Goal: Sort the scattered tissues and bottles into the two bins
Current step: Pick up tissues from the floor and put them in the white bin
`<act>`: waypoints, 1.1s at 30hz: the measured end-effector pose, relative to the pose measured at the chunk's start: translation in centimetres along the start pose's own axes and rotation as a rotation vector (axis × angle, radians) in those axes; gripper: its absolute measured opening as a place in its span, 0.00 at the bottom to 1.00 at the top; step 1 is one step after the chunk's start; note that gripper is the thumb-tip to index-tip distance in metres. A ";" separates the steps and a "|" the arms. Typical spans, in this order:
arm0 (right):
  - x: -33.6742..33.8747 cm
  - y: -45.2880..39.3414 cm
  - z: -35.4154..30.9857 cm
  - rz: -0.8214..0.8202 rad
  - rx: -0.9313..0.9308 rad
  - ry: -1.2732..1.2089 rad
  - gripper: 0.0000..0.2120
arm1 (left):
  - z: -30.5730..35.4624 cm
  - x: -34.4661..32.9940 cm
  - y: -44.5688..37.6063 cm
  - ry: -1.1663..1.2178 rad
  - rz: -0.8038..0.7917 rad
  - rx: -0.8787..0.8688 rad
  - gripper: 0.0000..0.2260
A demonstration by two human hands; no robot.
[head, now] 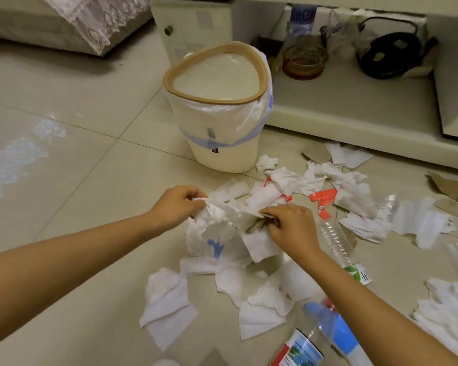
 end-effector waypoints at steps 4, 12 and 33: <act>1.3 -1.8 -1.0 0.016 -0.056 0.087 0.11 | 1.0 2.1 0.1 0.015 0.021 -0.046 0.05; 5.1 -3.7 -3.2 0.115 -0.107 0.014 0.08 | 3.6 5.6 -3.4 0.074 0.119 -0.174 0.03; 9.8 -7.7 -8.8 0.382 -0.181 0.071 0.01 | 7.4 10.8 -19.7 0.589 0.444 -0.143 0.10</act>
Point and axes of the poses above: each hand's wrist, its own y-axis away from the middle knuckle, its own x-axis out of the back of the hand, z = x × y, the point moved 3 cm from there along -y, towards the middle knuckle, and after that the axes turned 14 degrees about -x, right-handed, at the moved point
